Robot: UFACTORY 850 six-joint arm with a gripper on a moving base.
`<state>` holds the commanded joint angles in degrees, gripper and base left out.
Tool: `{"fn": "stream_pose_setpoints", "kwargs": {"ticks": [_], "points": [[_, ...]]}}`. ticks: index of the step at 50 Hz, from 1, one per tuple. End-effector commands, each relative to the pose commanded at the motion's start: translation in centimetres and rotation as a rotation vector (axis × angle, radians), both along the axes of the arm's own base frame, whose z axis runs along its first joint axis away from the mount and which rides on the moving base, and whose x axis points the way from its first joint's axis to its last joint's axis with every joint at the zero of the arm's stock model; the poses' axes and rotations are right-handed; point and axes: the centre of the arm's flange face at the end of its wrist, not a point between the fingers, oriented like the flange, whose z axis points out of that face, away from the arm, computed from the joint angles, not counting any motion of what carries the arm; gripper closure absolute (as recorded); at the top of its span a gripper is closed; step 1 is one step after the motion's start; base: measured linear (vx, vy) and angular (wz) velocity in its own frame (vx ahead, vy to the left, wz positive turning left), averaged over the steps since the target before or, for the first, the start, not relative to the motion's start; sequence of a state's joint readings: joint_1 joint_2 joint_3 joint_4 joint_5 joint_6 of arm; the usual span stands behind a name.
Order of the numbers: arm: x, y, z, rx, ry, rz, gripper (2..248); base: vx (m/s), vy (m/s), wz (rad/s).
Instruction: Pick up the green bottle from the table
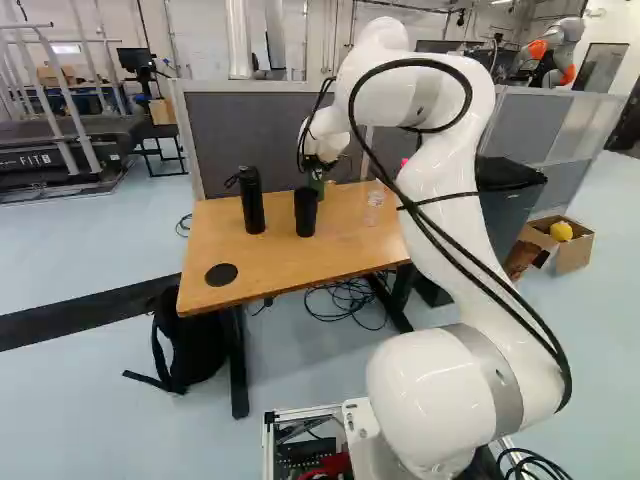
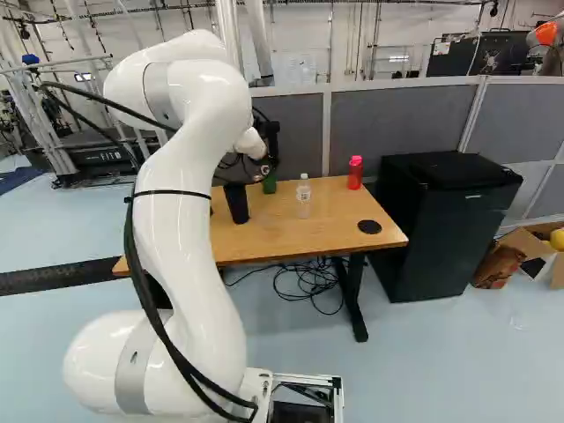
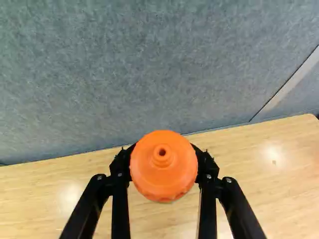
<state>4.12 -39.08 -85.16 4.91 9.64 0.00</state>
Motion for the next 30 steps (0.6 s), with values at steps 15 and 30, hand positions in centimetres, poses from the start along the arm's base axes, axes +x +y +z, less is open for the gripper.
{"fn": "stream_pose_setpoints", "kwargs": {"ticks": [15, 30], "points": [[-0.9, 0.1, 2.0, 0.001, -0.018, 0.002, 216, 0.000, 0.000, 0.000], [-2.7, 0.4, 4.0, 0.002, -0.032, 0.008, 216, 0.000, 0.000, 0.000]]}}
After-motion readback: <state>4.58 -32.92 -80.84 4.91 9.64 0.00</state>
